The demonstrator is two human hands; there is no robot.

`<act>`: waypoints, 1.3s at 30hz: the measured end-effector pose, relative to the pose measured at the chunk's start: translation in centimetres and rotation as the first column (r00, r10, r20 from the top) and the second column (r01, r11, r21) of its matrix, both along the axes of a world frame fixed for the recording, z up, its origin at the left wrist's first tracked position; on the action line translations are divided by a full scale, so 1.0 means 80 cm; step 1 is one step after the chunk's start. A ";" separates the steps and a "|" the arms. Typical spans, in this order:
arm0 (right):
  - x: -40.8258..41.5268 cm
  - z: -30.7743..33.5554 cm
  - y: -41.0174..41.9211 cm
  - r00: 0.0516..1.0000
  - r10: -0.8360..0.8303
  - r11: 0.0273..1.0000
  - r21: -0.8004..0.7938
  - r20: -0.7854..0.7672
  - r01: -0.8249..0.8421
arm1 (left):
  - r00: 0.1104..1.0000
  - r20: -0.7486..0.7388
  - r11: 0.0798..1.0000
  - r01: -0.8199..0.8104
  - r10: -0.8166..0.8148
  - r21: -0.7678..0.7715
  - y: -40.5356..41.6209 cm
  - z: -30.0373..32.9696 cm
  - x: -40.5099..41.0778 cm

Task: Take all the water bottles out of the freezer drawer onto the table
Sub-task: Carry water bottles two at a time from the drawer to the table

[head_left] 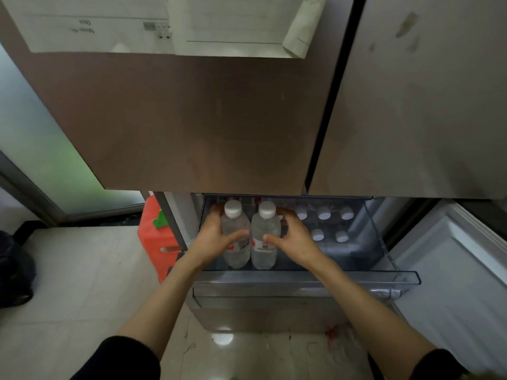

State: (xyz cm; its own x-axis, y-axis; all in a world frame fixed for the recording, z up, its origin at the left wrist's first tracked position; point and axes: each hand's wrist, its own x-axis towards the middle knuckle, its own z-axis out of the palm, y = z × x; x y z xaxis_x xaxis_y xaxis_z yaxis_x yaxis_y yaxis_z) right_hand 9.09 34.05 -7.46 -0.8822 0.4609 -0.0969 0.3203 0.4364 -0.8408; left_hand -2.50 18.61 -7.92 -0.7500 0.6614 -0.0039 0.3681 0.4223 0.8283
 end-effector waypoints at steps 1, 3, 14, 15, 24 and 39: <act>-0.001 -0.001 0.001 1.000 0.017 1.000 -0.009 0.007 -0.017 | 1.000 -0.016 1.000 -0.016 0.016 -0.008 0.002 -0.003 0.000; -0.003 -0.002 0.001 0.998 0.054 0.998 -0.037 0.018 -0.053 | 0.999 -0.024 0.999 -0.028 0.027 -0.025 0.004 -0.007 0.000; -0.001 0.007 -0.004 0.987 0.103 0.992 0.063 0.122 -0.112 | 0.998 0.061 0.997 0.001 0.004 -0.082 -0.013 -0.005 -0.002; -0.001 0.006 -0.004 0.987 0.095 0.992 0.070 0.127 -0.104 | 0.999 0.050 0.997 -0.013 0.018 -0.081 -0.014 -0.005 -0.001; 0.008 0.005 -0.016 0.993 0.016 0.992 0.124 0.119 -0.031 | 0.997 -0.081 0.995 -0.021 0.013 -0.098 -0.022 0.000 0.006; 0.068 0.109 -0.049 0.972 0.041 0.995 0.101 -0.230 -0.018 | 0.970 -0.239 0.992 -0.024 0.054 0.124 -0.077 0.117 0.076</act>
State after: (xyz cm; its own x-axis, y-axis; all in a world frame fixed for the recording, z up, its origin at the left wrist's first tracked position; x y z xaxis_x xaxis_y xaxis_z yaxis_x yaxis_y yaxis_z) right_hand 14.55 30.11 1.26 -0.8885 0.4315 0.1560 0.1077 0.5265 -0.8433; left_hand 3.54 12.41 1.42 -0.7442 0.6163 0.2577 0.5486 0.3437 0.7622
